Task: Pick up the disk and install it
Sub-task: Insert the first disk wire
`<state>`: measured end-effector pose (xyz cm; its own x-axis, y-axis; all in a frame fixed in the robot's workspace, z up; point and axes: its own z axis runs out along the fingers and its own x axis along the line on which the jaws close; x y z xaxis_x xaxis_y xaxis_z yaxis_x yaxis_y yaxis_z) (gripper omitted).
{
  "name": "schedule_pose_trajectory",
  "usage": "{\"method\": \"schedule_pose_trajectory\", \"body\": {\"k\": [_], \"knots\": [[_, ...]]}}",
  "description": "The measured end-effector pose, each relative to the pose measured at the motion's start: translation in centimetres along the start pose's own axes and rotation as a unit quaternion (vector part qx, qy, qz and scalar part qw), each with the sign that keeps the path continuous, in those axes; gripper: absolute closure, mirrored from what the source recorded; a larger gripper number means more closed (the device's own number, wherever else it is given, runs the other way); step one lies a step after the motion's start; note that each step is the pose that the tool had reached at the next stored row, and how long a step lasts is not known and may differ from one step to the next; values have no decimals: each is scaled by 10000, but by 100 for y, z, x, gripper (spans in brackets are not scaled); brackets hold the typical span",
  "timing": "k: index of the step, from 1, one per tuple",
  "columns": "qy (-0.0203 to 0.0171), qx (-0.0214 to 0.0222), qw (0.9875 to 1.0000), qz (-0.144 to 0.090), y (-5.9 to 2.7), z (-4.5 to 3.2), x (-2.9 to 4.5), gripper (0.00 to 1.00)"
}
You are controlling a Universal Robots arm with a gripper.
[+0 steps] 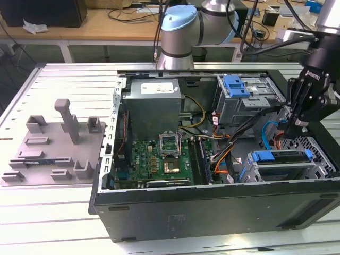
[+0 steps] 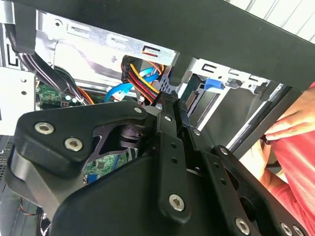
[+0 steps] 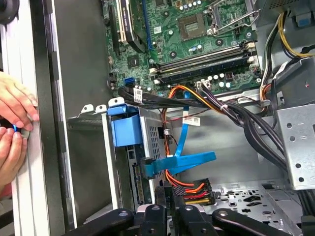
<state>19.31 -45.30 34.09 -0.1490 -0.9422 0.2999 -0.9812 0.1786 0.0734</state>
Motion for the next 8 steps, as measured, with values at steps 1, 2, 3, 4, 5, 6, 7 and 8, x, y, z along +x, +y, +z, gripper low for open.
{"method": "schedule_pose_trajectory", "body": {"k": [1,2,3,4,5,6,7,8], "knots": [[-19,0,10000,-8,1,3,12,84],[-38,1,10000,-15,2,7,23,84],[-55,1,10000,-22,2,10,33,84],[-88,1,10000,-36,3,16,52,84],[-109,2,9999,-45,3,20,64,84],[-127,3,9999,-54,3,22,74,84],[-146,4,9999,-63,2,26,84,84],[-165,6,9998,-73,2,29,94,84]]}}
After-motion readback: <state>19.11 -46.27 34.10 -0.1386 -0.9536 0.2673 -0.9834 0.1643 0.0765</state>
